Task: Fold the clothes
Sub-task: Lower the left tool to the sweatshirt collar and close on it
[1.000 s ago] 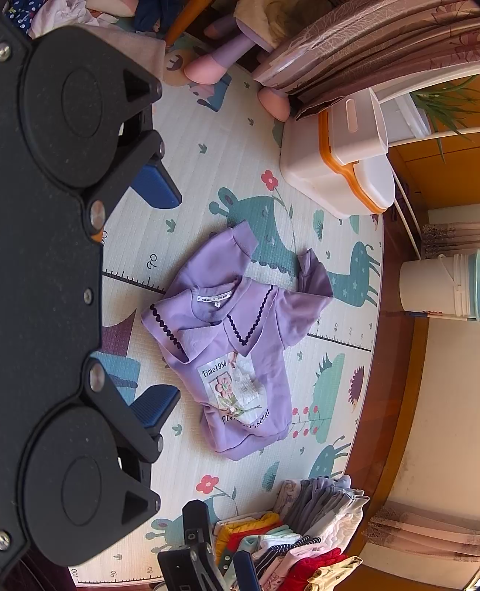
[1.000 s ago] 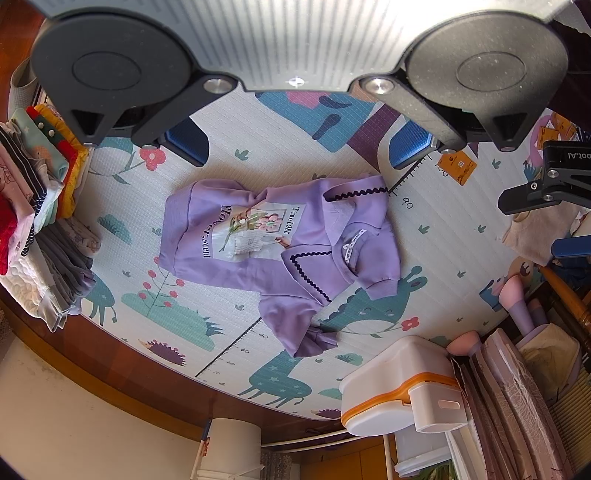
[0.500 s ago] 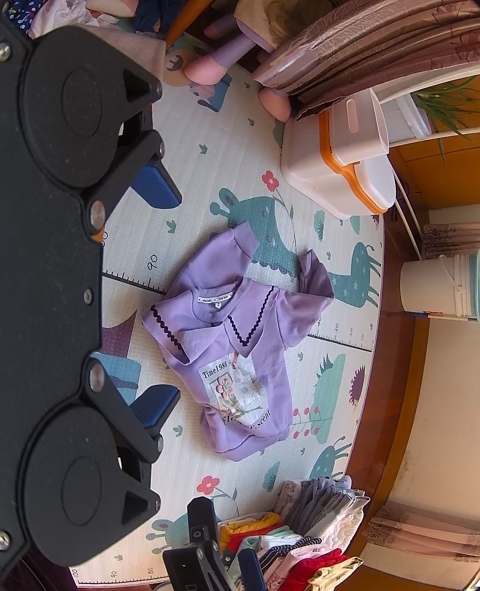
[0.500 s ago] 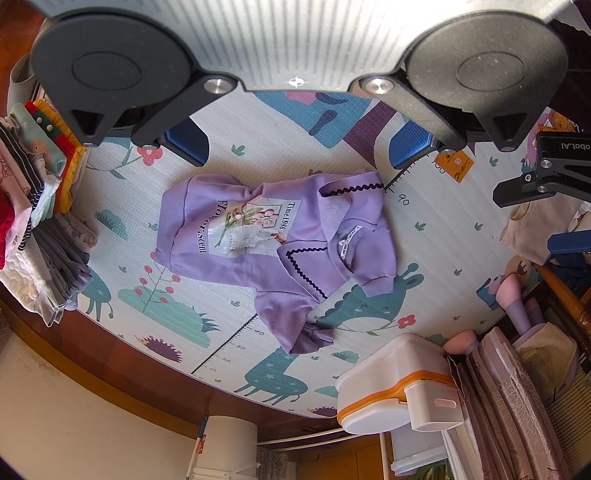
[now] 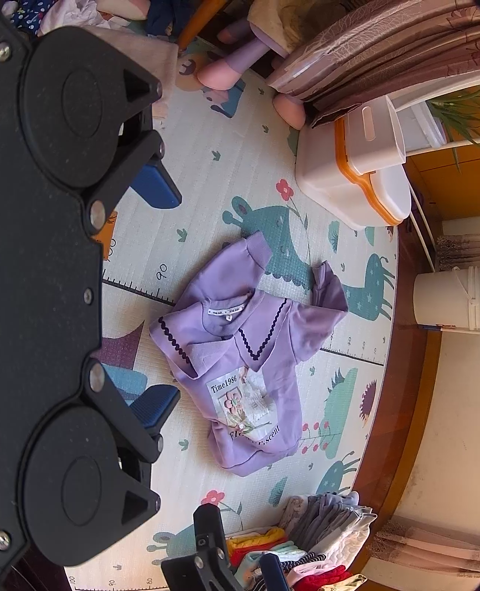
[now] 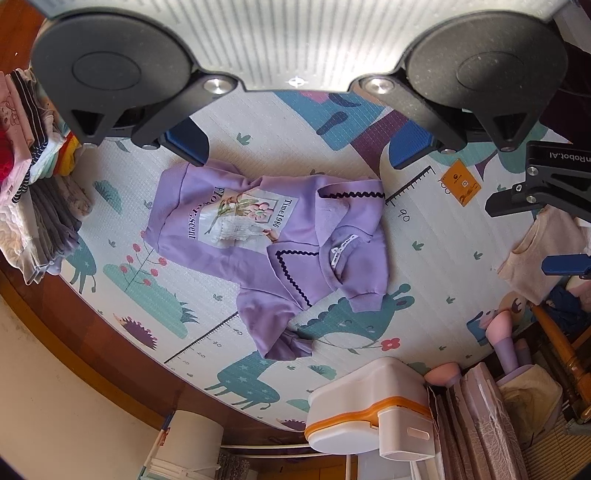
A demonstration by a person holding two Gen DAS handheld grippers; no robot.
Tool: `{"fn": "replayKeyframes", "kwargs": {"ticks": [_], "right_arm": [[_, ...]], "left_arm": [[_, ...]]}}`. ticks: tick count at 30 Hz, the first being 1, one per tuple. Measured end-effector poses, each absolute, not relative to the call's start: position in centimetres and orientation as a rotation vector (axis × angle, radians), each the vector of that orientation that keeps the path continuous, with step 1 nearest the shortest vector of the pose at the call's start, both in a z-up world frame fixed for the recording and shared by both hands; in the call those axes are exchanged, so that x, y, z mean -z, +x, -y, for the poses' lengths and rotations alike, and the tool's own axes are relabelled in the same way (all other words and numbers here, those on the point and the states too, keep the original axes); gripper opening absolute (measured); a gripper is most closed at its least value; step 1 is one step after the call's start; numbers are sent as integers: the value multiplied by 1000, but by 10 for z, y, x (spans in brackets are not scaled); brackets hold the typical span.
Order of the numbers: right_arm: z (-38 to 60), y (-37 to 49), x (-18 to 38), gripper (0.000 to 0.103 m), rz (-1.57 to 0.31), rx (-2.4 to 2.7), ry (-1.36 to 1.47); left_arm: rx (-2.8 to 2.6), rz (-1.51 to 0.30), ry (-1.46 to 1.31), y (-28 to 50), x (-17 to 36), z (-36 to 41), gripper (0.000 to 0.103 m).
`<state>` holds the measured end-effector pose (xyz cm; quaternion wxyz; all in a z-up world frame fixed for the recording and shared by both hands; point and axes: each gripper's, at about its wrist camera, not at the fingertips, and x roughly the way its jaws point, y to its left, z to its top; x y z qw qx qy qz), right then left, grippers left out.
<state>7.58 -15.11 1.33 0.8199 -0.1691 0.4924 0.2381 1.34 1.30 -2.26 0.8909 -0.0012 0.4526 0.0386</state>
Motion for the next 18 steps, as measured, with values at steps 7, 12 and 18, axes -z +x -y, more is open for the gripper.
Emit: {"fn": "replayKeyframes", "kwargs": {"ticks": [7, 12, 18], "right_arm": [[139, 95, -8, 103, -1072, -536, -407], [128, 117, 10, 103, -1102, -565, -467], [119, 140, 44, 103, -1120, -580, -564]], "left_arm": [[-90, -987, 2, 29, 45, -19, 103], [-89, -1027, -12, 38, 68, -28, 103], [-101, -1050, -105, 51, 103, -39, 103]]}}
